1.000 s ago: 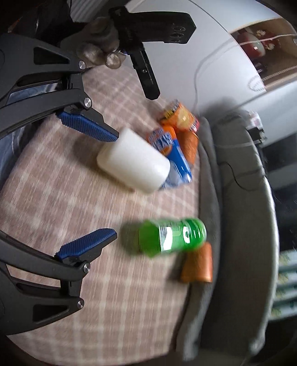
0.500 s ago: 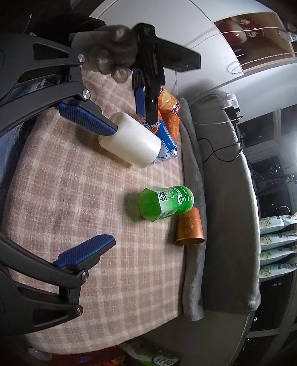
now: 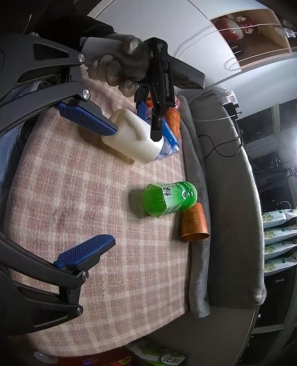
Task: Flip cup upright
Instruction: 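Close the left gripper around the white cup's body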
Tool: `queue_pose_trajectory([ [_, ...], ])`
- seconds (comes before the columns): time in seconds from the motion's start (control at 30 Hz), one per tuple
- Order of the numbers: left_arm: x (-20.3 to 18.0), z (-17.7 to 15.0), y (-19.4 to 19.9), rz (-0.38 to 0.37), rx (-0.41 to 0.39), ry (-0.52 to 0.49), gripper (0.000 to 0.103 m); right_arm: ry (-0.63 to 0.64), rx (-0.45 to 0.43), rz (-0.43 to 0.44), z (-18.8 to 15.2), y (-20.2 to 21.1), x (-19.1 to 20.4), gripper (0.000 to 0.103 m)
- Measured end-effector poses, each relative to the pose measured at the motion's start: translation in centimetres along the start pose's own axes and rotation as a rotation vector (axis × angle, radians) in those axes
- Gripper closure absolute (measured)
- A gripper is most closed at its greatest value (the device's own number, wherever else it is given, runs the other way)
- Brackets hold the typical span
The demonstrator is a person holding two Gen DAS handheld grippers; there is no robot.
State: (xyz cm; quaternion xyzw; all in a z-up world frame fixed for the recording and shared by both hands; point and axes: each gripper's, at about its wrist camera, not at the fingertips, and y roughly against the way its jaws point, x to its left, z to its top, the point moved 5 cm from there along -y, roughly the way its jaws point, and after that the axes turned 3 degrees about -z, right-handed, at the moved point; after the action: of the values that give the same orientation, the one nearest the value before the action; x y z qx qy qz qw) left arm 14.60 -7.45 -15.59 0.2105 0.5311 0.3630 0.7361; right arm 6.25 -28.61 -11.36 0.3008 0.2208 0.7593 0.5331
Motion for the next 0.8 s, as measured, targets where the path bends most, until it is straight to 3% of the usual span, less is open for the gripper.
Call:
queue_pose_trajectory([
  [0.2, 0.0, 0.2, -1.3, 0.0, 0.034, 0.005, 0.022, 0.0, 0.004, -0.009, -0.1, -0.2, -0.2, 0.012],
  [0.4, -0.1, 0.2, -1.8, 0.02, 0.05, -0.009, 0.03, -0.004, 0.007, -0.013, -0.2, -0.3, -0.4, 0.012],
  [0.8, -0.9, 0.2, -1.7, 0.06, 0.024, -0.063, 0.03, -0.012, 0.007, -0.022, 0.0, -0.5, -0.8, 0.012],
])
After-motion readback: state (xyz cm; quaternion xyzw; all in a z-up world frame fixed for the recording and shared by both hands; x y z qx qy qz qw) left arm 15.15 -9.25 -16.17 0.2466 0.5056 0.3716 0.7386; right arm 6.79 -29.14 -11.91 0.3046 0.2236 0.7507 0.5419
